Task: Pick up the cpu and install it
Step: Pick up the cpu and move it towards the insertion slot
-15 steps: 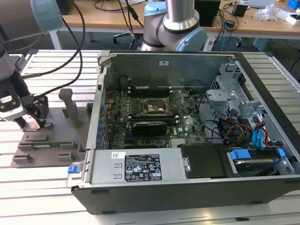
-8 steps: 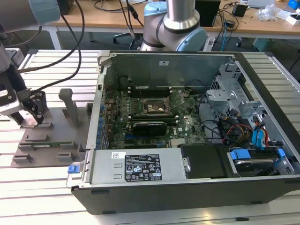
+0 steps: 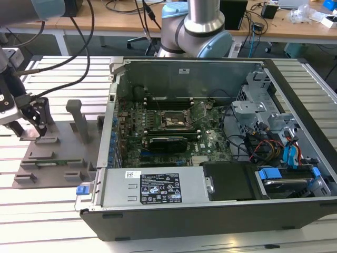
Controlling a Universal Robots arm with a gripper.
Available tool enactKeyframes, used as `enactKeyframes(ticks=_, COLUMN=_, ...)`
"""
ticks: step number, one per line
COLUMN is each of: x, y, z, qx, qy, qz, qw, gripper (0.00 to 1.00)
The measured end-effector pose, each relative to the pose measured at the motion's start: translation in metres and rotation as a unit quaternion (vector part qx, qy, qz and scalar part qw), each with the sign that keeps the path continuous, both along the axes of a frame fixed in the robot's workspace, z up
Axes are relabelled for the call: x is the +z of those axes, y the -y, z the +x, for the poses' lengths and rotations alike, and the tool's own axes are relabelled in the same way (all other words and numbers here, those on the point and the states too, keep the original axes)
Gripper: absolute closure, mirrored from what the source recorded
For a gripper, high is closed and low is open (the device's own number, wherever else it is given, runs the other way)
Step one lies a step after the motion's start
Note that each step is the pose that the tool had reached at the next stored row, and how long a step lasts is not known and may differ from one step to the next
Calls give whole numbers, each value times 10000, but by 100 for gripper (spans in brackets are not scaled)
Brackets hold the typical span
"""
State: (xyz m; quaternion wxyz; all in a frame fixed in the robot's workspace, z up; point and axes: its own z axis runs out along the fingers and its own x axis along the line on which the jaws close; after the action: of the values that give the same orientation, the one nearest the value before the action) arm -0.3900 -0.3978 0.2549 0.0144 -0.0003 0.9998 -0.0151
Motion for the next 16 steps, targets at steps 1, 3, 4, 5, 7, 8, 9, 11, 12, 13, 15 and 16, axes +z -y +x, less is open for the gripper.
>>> enactKeyframes(ticks=1, x=27, y=0, z=0, qx=0, qy=0, qz=0, qw=10000, gripper=45)
enactKeyframes(ticks=3, x=57, y=0, z=0, qx=0, qy=0, qz=0, qw=10000, gripper=45)
enactKeyframes(ticks=4, x=80, y=0, z=0, qx=0, qy=0, qz=0, qw=10000, gripper=45)
enactKeyframes(ticks=5, x=104, y=0, z=0, qx=0, qy=1, qz=0, qw=10000, gripper=45)
enactKeyframes(ticks=7, x=145, y=0, z=0, qx=0, qy=1, qz=0, qw=10000, gripper=45)
enactKeyframes(ticks=8, x=163, y=0, z=0, qx=0, qy=0, qz=0, qw=10000, gripper=45)
enactKeyframes(ticks=9, x=179, y=0, z=0, qx=0, qy=0, qz=0, qw=10000, gripper=45)
enactKeyframes(ticks=11, x=207, y=0, z=0, qx=0, qy=0, qz=0, qw=10000, gripper=45)
enactKeyframes(ticks=12, x=223, y=0, z=0, qx=0, qy=0, qz=0, qw=10000, gripper=45)
enactKeyframes(ticks=13, x=245, y=0, z=0, qx=0, qy=0, qz=0, qw=10000, gripper=45)
enactKeyframes(ticks=15, x=278, y=0, z=0, qx=0, qy=0, qz=0, qw=10000, gripper=45)
enactKeyframes(ticks=16, x=305, y=0, z=0, qx=0, qy=1, qz=0, qw=10000, gripper=45)
